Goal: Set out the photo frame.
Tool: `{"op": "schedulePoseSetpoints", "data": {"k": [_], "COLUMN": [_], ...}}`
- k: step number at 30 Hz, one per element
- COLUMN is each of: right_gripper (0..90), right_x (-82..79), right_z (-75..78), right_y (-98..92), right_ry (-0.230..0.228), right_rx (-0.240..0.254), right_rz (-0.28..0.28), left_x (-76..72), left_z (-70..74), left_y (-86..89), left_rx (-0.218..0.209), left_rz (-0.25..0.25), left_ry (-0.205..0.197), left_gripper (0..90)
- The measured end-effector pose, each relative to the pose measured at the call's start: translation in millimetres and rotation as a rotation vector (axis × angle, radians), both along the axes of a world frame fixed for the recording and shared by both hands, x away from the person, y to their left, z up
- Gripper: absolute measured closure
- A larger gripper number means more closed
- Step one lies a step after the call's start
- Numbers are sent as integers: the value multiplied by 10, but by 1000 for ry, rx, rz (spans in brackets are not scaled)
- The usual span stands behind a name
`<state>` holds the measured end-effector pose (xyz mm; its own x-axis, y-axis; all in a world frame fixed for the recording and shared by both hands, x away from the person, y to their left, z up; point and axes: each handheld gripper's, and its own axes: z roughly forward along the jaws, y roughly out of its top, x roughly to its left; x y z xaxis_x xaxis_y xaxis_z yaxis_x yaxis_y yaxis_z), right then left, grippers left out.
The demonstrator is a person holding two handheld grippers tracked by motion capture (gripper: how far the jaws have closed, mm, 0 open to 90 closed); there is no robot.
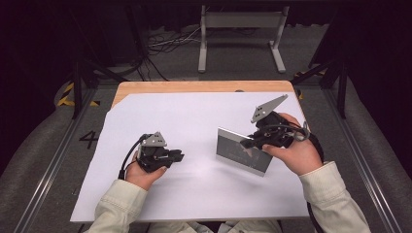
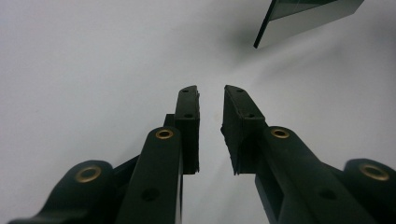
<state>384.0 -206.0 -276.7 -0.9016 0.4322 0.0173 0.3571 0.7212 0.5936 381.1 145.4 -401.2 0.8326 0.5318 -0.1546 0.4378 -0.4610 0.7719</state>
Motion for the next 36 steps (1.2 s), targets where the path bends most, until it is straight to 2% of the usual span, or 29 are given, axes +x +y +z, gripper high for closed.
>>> {"op": "schedulePoseSetpoints", "data": {"k": [9,20,31,36], "right_gripper": [837,837,837,838], "right_x": [131,248,368,408], "right_z": [-22,-85,-186,-234], "right_y": [104,216,305,324], "right_ry": [8,12,58,71], "right_rx": [-22,-47,-50,-46], "right_rz": [52,158,250,269], "left_x": [19,-27,-65,-55], "left_z": [0,-17,-46,-67], "left_y": [48,119,188,166], "left_rx": [-15,-13,-9,-10], "left_rz": [9,31,50,46], "left_ry": [8,16,32,44], "left_gripper": [765,765,763,762]}}
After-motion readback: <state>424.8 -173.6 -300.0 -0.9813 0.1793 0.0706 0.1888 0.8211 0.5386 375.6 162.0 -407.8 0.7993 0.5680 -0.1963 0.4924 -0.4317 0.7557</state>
